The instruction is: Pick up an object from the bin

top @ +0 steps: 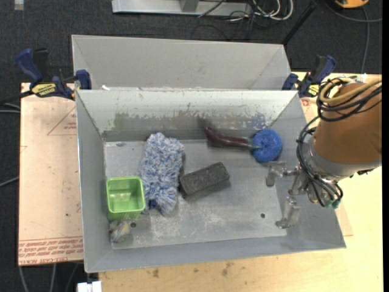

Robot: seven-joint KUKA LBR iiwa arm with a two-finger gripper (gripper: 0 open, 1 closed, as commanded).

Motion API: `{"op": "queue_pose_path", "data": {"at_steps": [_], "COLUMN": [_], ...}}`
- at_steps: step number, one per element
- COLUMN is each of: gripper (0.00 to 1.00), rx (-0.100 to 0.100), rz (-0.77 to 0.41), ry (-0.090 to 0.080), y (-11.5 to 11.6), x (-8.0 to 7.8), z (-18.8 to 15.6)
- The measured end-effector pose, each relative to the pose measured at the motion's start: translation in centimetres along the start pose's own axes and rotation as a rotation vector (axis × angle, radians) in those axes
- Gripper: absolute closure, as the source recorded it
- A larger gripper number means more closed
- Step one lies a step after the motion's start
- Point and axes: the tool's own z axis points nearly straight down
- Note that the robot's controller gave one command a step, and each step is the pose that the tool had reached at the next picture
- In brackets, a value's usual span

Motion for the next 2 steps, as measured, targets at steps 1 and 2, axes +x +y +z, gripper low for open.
{"op": "queue_pose_path", "data": {"at_steps": [1,2], "gripper": [0.00,0.00], "rx": [0.001,0.003], "rz": [-0.003,-0.018], "ry": [-0.008,-0.014], "y": [0.0,4.9], "x": [-0.2,-3.6], "z": [-0.4,2.4]}}
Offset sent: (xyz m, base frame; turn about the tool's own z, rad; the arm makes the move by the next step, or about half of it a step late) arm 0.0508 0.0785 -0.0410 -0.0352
